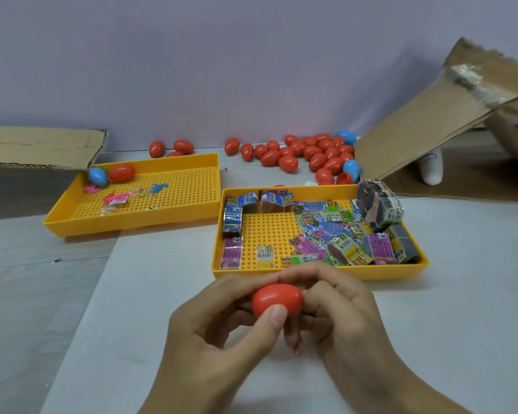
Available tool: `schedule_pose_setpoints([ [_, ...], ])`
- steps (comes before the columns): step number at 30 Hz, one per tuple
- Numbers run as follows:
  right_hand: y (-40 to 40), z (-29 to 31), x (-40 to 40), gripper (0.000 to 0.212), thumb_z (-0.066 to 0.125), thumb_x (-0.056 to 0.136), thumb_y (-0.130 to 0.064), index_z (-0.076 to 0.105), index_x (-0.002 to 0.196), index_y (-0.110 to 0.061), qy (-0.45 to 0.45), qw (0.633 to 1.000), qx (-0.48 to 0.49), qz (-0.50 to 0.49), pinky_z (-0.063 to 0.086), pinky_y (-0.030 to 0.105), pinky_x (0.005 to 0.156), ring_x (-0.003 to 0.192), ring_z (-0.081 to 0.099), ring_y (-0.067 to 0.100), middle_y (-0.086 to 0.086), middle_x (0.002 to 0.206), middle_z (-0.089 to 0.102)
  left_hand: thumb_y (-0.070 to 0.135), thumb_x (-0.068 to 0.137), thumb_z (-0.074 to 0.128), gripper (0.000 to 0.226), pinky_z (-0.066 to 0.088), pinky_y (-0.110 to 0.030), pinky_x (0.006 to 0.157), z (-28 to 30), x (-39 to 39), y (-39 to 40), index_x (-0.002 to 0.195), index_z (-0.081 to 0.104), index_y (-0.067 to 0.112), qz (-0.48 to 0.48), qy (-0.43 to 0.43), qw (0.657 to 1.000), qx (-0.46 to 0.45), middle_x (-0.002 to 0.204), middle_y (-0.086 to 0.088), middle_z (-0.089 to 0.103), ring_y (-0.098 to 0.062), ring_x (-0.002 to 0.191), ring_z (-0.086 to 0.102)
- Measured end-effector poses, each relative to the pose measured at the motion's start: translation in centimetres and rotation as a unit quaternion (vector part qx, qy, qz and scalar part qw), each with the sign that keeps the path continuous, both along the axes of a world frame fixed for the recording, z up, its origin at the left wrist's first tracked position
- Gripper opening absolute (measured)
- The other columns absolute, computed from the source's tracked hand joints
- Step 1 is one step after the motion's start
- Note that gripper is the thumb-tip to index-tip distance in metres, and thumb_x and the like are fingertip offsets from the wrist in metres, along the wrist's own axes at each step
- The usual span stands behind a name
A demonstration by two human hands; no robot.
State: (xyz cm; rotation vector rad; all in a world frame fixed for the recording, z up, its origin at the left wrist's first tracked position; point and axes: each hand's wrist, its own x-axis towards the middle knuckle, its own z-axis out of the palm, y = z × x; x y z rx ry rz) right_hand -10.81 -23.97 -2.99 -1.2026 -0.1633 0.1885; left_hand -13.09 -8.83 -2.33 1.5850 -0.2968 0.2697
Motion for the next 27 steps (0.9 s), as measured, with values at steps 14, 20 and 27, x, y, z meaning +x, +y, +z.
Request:
schedule_pose_setpoints([
  [14,-0.9,0.7,-0.3,0.028,0.073,0.075,-0.034,0.075,0.096,-0.015,-0.035,0.997,-0.076,0.0,0.049,0.026,0.045,0.051,0.066,0.026,0.017,0.068,0.071,0.038,0.079,0.07,0.027,0.056,-0.025,0.065,-0.3,1.0,1.4,0.102,0.079,0.028,-0.075,0.122,0.989,-0.033,0.089,-0.007,0.075,-0.015,0.071,0.069],
  [20,-0.8,0.6,-0.1,0.027,0.072,0.077,-0.039,0.075,0.087,-0.014,-0.027,0.996,-0.081,0.002,0.048,0.024,0.045,0.051,0.066,0.026,0.02,0.067,0.07,0.04,0.082,0.064,0.033,0.056,-0.031,0.063,-0.9,1.2,1.4,0.097,0.078,0.015,-0.064,0.16,0.981,-0.084,0.071,-0.018,0.067,-0.024,0.064,0.066],
  [27,-0.8,0.5,0.0,0.044,0.072,0.076,-0.049,0.065,0.071,-0.006,-0.008,0.996,-0.092,0.004,0.045,0.024,0.04,0.044,0.064,0.027,0.018,0.061,0.067,0.047,0.082,0.061,0.039,0.052,-0.027,0.05,-0.6,1.2,1.0,0.072,0.073,0.011,-0.048,0.165,0.982,-0.076,0.059,-0.01,0.065,-0.022,0.05,0.063],
])
